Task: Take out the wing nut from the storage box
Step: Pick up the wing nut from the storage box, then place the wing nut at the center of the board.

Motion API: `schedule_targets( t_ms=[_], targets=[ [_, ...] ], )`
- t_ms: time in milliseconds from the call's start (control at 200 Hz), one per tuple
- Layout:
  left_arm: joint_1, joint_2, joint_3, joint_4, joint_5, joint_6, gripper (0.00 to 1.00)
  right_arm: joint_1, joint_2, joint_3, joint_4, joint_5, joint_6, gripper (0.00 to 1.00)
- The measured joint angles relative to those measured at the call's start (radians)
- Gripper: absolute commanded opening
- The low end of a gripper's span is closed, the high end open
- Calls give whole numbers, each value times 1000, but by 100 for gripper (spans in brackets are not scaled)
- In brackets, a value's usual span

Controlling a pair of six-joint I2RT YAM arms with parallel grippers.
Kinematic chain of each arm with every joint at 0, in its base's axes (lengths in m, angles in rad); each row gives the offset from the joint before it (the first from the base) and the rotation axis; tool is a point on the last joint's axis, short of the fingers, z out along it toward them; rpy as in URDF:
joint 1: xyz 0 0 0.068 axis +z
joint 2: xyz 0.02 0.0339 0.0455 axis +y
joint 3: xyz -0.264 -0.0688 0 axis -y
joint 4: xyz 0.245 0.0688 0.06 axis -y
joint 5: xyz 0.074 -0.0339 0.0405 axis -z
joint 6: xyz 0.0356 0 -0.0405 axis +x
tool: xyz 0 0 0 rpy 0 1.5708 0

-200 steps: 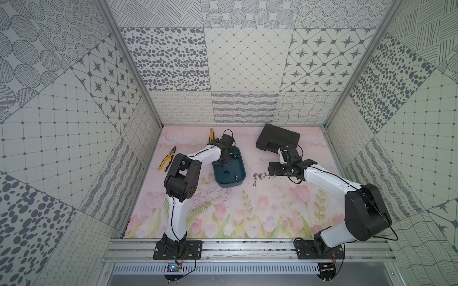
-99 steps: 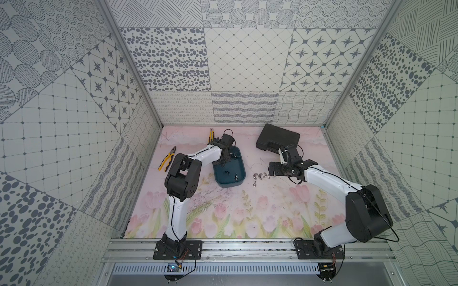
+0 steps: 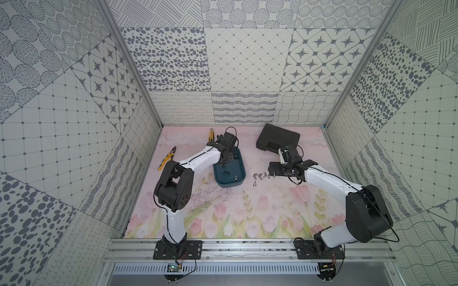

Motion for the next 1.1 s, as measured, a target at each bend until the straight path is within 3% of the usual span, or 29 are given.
schedule_targets(
  t_ms=[310, 565, 1101],
  targets=[
    [-199, -70, 25, -13, 29, 18, 2, -55, -58, -37, 0, 11, 3, 97],
    [-336, -14, 55, -11, 77, 10, 2, -103, -99, -70, 0, 11, 3, 97],
    [-419, 142, 71, -3, 131, -38, 2, -118, -119, -87, -1, 2, 3, 97]
  ],
)
